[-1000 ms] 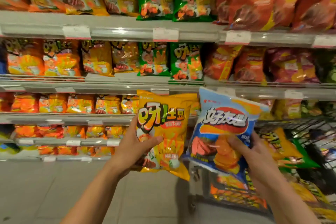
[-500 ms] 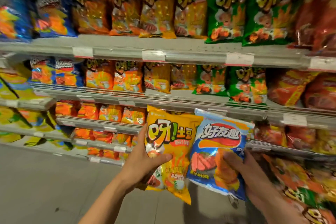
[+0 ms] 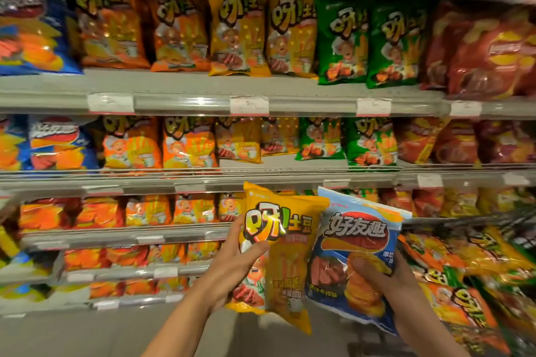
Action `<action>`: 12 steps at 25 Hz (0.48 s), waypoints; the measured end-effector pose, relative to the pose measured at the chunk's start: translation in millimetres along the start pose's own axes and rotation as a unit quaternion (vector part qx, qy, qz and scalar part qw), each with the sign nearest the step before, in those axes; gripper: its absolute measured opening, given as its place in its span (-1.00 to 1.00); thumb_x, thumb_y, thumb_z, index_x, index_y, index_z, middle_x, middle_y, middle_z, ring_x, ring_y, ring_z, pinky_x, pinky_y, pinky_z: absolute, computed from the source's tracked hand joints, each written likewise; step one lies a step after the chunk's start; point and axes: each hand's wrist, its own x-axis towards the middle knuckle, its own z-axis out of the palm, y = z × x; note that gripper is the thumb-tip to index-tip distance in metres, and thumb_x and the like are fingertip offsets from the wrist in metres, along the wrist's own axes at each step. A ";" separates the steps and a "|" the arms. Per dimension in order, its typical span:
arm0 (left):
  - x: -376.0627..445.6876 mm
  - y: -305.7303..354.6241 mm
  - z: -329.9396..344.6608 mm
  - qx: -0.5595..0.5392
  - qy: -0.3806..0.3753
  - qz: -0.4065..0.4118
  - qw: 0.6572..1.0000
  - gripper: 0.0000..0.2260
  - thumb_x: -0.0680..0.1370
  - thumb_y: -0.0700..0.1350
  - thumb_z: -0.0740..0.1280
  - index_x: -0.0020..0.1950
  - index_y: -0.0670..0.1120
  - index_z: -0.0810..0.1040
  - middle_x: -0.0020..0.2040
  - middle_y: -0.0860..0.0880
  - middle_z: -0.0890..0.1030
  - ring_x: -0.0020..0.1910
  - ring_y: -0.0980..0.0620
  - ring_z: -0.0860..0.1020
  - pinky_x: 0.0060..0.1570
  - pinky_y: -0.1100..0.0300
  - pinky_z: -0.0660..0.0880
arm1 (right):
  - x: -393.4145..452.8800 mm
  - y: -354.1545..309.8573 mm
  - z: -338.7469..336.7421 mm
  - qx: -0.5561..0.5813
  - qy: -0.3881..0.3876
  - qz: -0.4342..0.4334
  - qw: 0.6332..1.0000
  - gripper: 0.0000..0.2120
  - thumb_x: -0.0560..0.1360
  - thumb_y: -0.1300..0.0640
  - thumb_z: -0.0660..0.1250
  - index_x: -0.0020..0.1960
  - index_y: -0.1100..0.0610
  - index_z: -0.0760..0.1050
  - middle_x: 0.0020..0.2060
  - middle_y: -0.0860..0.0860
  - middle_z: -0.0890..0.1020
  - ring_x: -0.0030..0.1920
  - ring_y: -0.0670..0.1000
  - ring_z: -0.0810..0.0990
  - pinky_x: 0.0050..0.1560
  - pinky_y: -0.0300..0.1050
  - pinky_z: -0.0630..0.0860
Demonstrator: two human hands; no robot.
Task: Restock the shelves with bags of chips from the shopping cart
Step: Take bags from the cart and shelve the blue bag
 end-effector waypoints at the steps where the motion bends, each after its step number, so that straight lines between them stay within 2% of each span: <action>1: 6.3 2.1 3.8 -0.002 -0.010 0.008 1.000 -0.26 0.32 0.29 0.54 0.44 0.44 0.29 0.41 0.19 0.52 0.39 0.09 0.49 0.41 -0.09 0.42 | 0.1 -2.4 -2.3 -0.001 0.016 -0.005 1.000 -0.22 0.25 0.08 0.62 0.42 -0.01 0.43 0.18 0.12 0.67 0.12 0.26 0.66 0.21 0.34 0.56; 3: 22.4 7.6 11.6 -0.004 -0.029 0.018 0.999 -0.31 0.27 0.38 0.53 0.34 0.51 0.34 0.40 0.12 0.55 0.37 0.01 0.52 0.36 -0.19 0.46 | 6.1 -7.6 -7.6 0.003 0.039 -0.015 0.999 -0.22 0.24 0.04 0.61 0.41 -0.04 0.43 0.17 0.09 0.68 0.12 0.24 0.67 0.21 0.32 0.56; 4: 30.4 10.5 15.1 -0.002 -0.037 0.018 0.999 -0.33 0.28 0.38 0.52 0.33 0.53 0.34 0.39 0.15 0.55 0.35 0.05 0.54 0.32 -0.16 0.50 | 12.3 -9.8 -10.0 0.001 0.047 -0.019 0.999 -0.20 0.22 0.01 0.61 0.42 -0.05 0.43 0.17 0.08 0.67 0.12 0.24 0.66 0.22 0.32 0.56; 6: 46.0 13.5 19.0 -0.005 -0.046 0.022 0.999 -0.37 0.33 0.33 0.52 0.34 0.53 0.34 0.36 0.28 0.54 0.31 0.20 0.54 0.26 0.04 0.55 | 27.3 -13.5 -12.9 -0.006 0.056 -0.029 0.998 -0.17 0.20 -0.03 0.61 0.43 -0.07 0.41 0.20 0.08 0.66 0.16 0.24 0.64 0.25 0.32 0.54; 8: 66.9 17.0 19.1 -0.006 -0.048 0.025 0.999 -0.38 0.40 0.24 0.53 0.39 0.47 0.33 0.32 0.34 0.54 0.30 0.28 0.52 0.20 0.20 0.50 | 53.2 -15.9 -14.4 -0.004 0.040 -0.038 0.998 -0.19 0.23 -0.04 0.60 0.43 -0.08 0.40 0.20 0.07 0.66 0.17 0.23 0.64 0.25 0.33 0.54; 10: 92.3 22.7 21.0 -0.006 -0.035 0.018 0.999 -0.38 0.42 0.16 0.52 0.39 0.43 0.33 0.24 0.36 0.59 0.28 0.25 0.54 0.17 0.20 0.47 | 88.9 -18.8 -14.4 0.007 0.015 -0.040 0.999 -0.25 0.29 0.01 0.59 0.43 -0.09 0.40 0.17 0.05 0.67 0.12 0.20 0.66 0.19 0.27 0.58; 12: 121.2 30.9 25.4 -0.001 0.000 0.000 1.000 -0.38 0.43 0.12 0.52 0.38 0.44 0.31 0.16 0.37 0.61 0.22 0.24 0.55 0.13 0.17 0.48 | 127.3 -29.1 -13.5 0.023 -0.034 -0.028 0.999 -0.30 0.35 0.07 0.57 0.43 -0.03 0.40 0.07 0.04 0.68 -0.03 0.16 0.68 -0.01 0.12 0.65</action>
